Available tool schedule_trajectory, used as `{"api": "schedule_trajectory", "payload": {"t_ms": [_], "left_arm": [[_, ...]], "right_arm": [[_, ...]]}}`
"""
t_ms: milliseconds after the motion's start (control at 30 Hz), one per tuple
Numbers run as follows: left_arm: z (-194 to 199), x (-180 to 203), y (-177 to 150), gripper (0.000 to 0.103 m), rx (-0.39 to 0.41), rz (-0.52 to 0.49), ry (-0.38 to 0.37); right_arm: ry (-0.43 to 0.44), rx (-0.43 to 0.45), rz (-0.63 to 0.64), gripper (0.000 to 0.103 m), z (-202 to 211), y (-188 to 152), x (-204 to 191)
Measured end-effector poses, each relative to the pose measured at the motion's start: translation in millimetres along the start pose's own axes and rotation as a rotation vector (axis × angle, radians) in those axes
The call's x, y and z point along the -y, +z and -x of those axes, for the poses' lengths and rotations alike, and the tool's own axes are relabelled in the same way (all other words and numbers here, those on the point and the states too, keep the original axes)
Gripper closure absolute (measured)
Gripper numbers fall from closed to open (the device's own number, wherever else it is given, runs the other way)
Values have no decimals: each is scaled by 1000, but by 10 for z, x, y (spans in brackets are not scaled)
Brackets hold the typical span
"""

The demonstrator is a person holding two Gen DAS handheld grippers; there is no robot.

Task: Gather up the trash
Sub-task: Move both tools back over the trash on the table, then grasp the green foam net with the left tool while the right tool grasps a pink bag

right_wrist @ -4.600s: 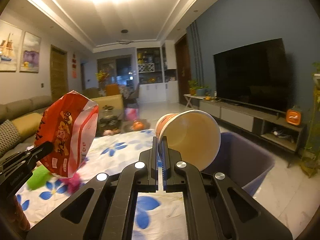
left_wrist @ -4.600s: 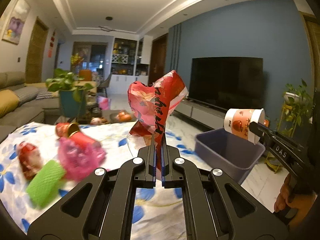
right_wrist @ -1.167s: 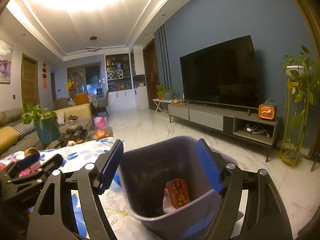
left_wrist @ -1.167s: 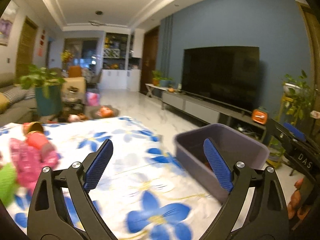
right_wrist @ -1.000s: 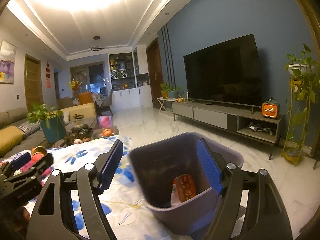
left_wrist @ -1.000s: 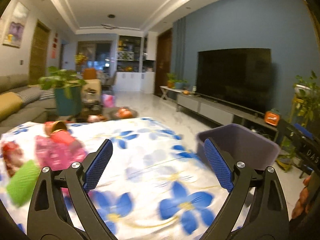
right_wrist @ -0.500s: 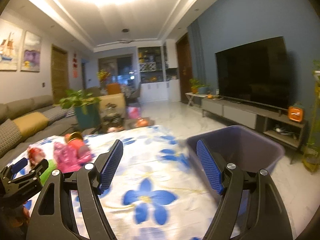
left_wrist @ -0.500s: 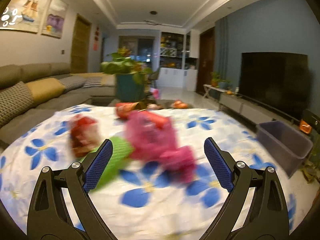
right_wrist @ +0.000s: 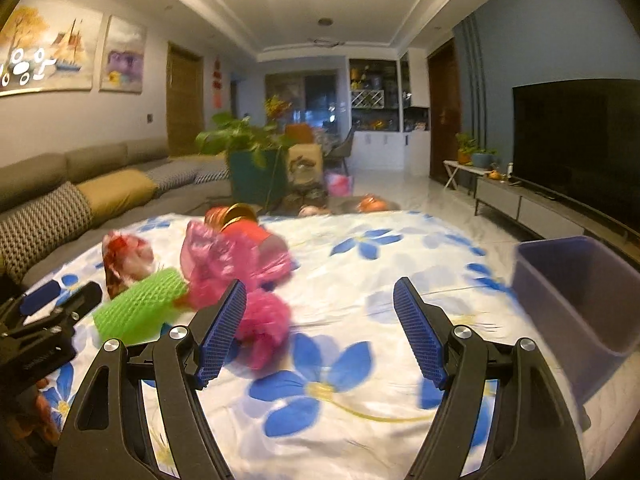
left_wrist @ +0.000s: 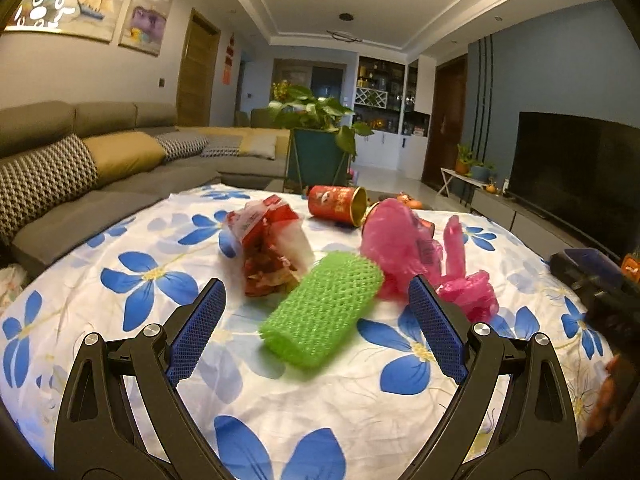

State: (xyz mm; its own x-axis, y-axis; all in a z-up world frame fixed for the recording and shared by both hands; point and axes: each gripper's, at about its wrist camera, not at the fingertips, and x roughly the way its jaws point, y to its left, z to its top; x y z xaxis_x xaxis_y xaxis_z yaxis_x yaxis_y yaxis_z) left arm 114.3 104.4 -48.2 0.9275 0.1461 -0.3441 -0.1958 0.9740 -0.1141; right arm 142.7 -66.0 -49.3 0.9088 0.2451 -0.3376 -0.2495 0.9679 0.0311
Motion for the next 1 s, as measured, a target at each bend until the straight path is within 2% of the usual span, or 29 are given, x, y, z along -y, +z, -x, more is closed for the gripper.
{"api": "schedule_trajectory", "payload": {"t_ms": [267, 433, 500, 567, 600, 667, 767, 1000], "left_arm": [[-215, -35, 95, 12, -42, 5, -37], [-491, -55, 9, 12, -144, 21, -52], [-565, -102, -8, 16, -180, 45, -66], [-633, -121, -20, 28, -217, 56, -81], [-667, -113, -30, 31, -236, 54, -87], [-704, -84, -47, 46, -261, 43, -101], [-700, -47, -65, 59, -267, 25, -123], [-638, -14, -86, 88, -261, 21, -162]], "right_arm": [[37, -87, 18, 29, -413, -26, -197], [51, -162, 21, 30, -583, -68, -207], [60, -183, 19, 35, -632, -87, -210], [78, -215, 16, 38, -684, -100, -213], [84, -228, 18, 42, -695, -112, -219], [106, -248, 27, 50, -715, -126, -243], [134, -250, 46, 67, -710, -126, -293], [146, -231, 68, 85, -608, -123, -336]]}}
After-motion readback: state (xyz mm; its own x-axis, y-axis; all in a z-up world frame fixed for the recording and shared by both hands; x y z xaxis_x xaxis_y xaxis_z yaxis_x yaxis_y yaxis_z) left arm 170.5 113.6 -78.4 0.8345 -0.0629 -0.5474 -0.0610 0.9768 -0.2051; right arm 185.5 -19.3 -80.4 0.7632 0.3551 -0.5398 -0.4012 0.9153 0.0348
